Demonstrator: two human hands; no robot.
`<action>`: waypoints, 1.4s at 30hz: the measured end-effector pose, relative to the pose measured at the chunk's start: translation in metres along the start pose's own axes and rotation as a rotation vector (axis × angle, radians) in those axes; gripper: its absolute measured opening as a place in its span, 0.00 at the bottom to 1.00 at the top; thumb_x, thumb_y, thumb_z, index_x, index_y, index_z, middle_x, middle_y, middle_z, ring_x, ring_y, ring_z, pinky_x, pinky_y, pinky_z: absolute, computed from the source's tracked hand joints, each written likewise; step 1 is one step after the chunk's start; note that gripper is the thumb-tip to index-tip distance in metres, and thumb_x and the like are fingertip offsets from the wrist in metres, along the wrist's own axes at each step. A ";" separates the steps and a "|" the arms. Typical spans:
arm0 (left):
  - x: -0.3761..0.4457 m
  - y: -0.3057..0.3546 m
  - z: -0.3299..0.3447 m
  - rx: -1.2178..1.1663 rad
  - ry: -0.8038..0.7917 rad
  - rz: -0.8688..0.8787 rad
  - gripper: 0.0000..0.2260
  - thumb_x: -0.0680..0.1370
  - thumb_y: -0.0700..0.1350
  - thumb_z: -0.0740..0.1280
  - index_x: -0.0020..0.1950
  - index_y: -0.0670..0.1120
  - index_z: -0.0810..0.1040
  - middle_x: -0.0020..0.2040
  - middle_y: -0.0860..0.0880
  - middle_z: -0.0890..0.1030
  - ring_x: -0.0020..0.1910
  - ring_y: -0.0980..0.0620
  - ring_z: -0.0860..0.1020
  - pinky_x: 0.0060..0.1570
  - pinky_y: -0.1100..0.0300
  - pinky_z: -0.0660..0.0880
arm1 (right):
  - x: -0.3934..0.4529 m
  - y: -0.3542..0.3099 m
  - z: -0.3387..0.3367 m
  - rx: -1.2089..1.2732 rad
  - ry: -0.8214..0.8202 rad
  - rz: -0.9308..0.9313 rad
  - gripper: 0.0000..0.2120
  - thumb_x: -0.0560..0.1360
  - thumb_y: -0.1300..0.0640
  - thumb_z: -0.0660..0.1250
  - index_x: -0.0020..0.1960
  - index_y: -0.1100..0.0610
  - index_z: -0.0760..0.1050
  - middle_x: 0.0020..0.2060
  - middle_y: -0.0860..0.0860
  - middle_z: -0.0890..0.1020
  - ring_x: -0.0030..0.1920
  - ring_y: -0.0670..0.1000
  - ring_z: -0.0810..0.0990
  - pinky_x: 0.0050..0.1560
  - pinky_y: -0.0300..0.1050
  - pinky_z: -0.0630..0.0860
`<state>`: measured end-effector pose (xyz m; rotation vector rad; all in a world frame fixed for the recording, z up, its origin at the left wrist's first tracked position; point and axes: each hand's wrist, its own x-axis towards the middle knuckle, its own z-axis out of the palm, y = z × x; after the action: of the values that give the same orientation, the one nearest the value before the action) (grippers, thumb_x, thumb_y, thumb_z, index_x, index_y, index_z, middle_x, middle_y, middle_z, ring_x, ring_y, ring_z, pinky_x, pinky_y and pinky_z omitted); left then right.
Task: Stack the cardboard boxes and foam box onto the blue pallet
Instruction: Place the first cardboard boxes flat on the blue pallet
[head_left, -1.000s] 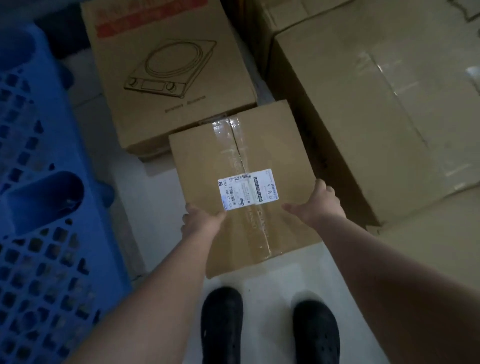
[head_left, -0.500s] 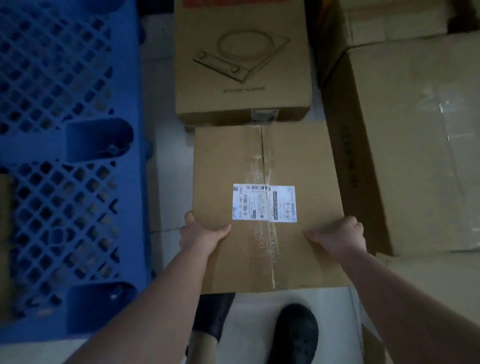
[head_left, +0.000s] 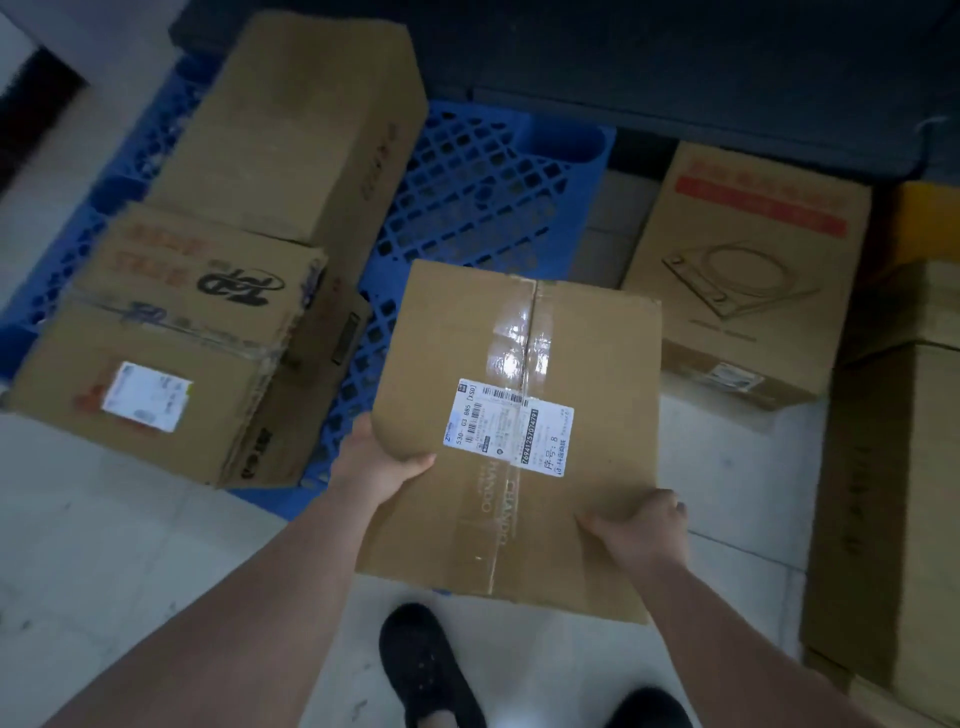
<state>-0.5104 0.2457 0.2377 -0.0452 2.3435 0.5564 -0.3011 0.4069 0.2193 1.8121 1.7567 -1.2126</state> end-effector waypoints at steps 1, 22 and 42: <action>0.014 -0.008 -0.014 0.000 0.014 -0.002 0.39 0.66 0.51 0.77 0.71 0.47 0.62 0.66 0.44 0.72 0.64 0.41 0.72 0.59 0.51 0.70 | -0.003 -0.012 0.018 -0.001 0.002 -0.010 0.42 0.62 0.50 0.79 0.65 0.67 0.62 0.63 0.61 0.68 0.64 0.62 0.70 0.62 0.54 0.69; 0.126 -0.129 -0.013 0.290 -0.208 -0.071 0.32 0.74 0.57 0.63 0.75 0.51 0.56 0.76 0.48 0.57 0.72 0.46 0.63 0.69 0.46 0.65 | 0.030 -0.120 0.211 -0.258 -0.204 0.165 0.32 0.68 0.53 0.68 0.68 0.60 0.60 0.62 0.55 0.75 0.61 0.57 0.75 0.61 0.52 0.73; 0.148 0.345 0.234 0.390 -0.277 0.206 0.26 0.77 0.51 0.64 0.72 0.45 0.62 0.72 0.43 0.66 0.69 0.42 0.67 0.61 0.54 0.68 | 0.351 -0.074 -0.242 -0.103 0.088 0.126 0.42 0.68 0.37 0.67 0.74 0.56 0.57 0.69 0.56 0.67 0.65 0.60 0.71 0.60 0.56 0.74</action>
<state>-0.5342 0.6714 0.1185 0.4299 2.1539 0.1777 -0.3344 0.8258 0.1172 1.9099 1.6889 -0.9901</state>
